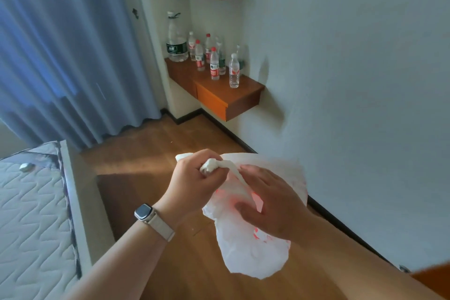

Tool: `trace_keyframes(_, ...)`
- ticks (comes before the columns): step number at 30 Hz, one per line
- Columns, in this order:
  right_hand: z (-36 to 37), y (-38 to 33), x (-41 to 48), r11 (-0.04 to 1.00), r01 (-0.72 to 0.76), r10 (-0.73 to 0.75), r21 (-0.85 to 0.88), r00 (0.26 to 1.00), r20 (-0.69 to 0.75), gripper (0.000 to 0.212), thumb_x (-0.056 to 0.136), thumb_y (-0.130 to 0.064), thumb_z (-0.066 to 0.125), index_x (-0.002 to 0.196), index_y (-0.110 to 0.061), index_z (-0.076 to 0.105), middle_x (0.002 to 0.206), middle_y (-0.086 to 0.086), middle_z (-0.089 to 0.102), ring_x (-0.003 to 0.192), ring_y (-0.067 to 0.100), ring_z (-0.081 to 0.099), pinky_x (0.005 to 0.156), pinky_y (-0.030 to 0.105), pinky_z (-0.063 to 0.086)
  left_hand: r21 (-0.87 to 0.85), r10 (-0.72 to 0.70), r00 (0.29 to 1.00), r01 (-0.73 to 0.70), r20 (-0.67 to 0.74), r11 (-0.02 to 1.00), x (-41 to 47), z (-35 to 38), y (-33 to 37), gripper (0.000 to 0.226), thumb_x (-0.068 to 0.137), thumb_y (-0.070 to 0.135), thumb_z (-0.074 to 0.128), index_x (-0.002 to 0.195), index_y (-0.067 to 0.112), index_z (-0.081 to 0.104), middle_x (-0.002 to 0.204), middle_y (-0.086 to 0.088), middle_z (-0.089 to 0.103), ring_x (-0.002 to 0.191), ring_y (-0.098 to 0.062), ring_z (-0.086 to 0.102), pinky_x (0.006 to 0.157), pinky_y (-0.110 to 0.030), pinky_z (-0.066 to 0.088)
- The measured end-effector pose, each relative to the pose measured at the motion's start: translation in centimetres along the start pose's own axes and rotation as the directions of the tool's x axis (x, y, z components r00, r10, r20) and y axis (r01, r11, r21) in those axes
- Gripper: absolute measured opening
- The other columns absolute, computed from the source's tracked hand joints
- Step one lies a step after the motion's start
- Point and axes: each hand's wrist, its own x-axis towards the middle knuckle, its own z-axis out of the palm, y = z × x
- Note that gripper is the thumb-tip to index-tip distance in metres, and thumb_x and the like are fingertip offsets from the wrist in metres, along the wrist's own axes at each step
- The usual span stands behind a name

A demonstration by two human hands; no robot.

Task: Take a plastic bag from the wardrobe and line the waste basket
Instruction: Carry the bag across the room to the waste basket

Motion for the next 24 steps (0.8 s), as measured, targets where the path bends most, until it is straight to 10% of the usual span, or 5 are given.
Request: trace_keyframes(24, 15.9, -1.1, 38.1, 0.935, 0.304, -0.330, 0.181, 0.934, 0.135, 0.056, 0.087, -0.067, 0.045, 0.136, -0.039, 0.042, 0.137, -0.011, 0.056, 0.121, 0.015, 0.055, 0.103, 0.035, 0.033, 0.135, -0.131, 0.938, 0.182, -0.320, 0.974, 22.2, -17.2, -20.2, 0.036, 0.079, 0.006, 0.068, 0.071, 0.040, 0.059, 0.067, 0.025, 0.062, 0.063, 0.000, 0.059, 0.052, -0.009, 0.042)
